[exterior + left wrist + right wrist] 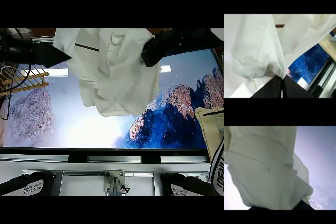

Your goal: Fold the shirts.

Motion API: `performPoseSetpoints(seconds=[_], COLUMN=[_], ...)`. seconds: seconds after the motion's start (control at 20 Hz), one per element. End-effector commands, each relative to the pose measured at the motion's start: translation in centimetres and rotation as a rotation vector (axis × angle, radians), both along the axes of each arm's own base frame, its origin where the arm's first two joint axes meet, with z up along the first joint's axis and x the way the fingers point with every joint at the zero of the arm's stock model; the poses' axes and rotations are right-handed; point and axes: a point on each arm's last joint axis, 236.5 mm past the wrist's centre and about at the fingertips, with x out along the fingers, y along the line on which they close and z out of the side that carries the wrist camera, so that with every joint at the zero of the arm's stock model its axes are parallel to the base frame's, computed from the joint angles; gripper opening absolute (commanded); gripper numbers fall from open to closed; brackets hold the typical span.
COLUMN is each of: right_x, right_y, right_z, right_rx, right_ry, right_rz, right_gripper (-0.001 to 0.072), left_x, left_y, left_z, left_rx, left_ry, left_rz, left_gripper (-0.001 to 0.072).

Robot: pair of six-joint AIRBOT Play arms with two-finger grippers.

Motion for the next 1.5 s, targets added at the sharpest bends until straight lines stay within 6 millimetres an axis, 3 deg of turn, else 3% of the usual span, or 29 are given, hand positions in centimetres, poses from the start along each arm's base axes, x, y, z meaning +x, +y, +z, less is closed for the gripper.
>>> performPoseSetpoints(seconds=[0.0,0.05,0.1,0.15,0.2,0.3,0.4,0.6,0.8,1.05,1.2,1.45], right_x=[-1.6,-1.7,-1.9,-1.8,-1.5,-0.1,0.9,0.9,-3.0,-10.7,-13.6,-16.9], right_y=[2.6,2.8,3.1,3.0,2.6,0.2,-3.8,-15.3,-27.2,-38.9,-42.8,-46.2], right_z=[1.5,1.6,1.6,1.8,2.2,3.5,5.2,10.2,15.3,17.8,18.6,22.4], right_rx=[0.12,0.125,0.135,0.135,0.135,0.133,0.129,0.18,0.153,-0.059,-0.106,-0.134], right_ry=[0.03,0.032,0.037,0.031,0.012,-0.044,-0.102,-0.242,-0.438,-0.563,-0.609,-0.799], right_rz=[0.044,0.049,0.051,0.046,0.024,-0.107,-0.276,-0.656,-1.001,-1.414,-1.56,-1.693], right_gripper=[0.0083,0.0083,0.0083,0.0083,0.0083,0.0084,0.0084,0.0083,0.0082,0.0082,0.0082,0.008], left_x=[0.8,1.6,2.4,3.1,3.7,4.3,4.1,2.3,1.6,1.2,0.6,0.5], left_y=[-0.2,-0.3,-0.1,0.1,0.6,2.2,4.3,7.4,7.7,7.2,6.9,6.8], left_z=[-1.2,-0.6,0.1,1.0,1.8,4.2,7.3,12.3,13.0,11.6,10.7,10.2], left_rx=[0.058,0.037,0.018,-0.002,-0.016,-0.031,-0.041,-0.05,-0.05,-0.023,0.0,0.01], left_ry=[0.003,-0.025,-0.053,-0.085,-0.113,-0.172,-0.245,-0.37,-0.388,-0.344,-0.313,-0.296], left_rz=[0.035,0.062,0.091,0.122,0.148,0.193,0.239,0.31,0.317,0.282,0.254,0.242], left_gripper=[0.0067,0.0198,0.0424,0.06,0.0641,0.0641,0.064,0.0615,0.0612,0.0611,0.061,0.061])
